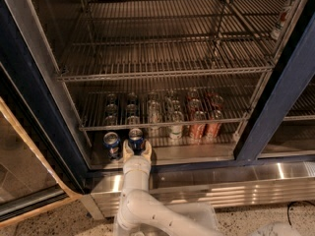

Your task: Pick pepsi can from bottom shelf of fridge

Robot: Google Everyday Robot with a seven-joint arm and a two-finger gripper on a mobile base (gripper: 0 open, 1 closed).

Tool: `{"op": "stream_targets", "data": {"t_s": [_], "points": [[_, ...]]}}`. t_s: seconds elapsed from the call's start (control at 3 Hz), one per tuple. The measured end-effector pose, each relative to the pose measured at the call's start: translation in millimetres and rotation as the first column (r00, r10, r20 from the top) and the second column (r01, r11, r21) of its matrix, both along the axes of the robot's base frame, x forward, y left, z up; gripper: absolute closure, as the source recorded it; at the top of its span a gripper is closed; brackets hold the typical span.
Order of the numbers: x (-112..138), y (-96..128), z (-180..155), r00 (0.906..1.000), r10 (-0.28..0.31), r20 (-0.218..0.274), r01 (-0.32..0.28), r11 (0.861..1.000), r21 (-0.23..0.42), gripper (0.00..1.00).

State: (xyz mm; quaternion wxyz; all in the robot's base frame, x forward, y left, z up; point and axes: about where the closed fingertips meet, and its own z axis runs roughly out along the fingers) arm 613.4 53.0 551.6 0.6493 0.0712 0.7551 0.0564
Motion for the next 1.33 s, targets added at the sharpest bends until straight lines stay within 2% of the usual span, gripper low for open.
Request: {"op": "stream_targets", "data": {"t_s": [0.33,0.67,1.33], "points": [[22.8,9.0,4.3,0.9995,0.027,0.018,-0.026,0.999,-0.027,0.4],[25.0,10.6,1.4,0.9994,0.031,0.012,-0.031,0.999,-0.023,0.42],[25.0,10.5,1.4,0.9994,0.031,0.012,-0.031,0.999,-0.023,0.85]]}}
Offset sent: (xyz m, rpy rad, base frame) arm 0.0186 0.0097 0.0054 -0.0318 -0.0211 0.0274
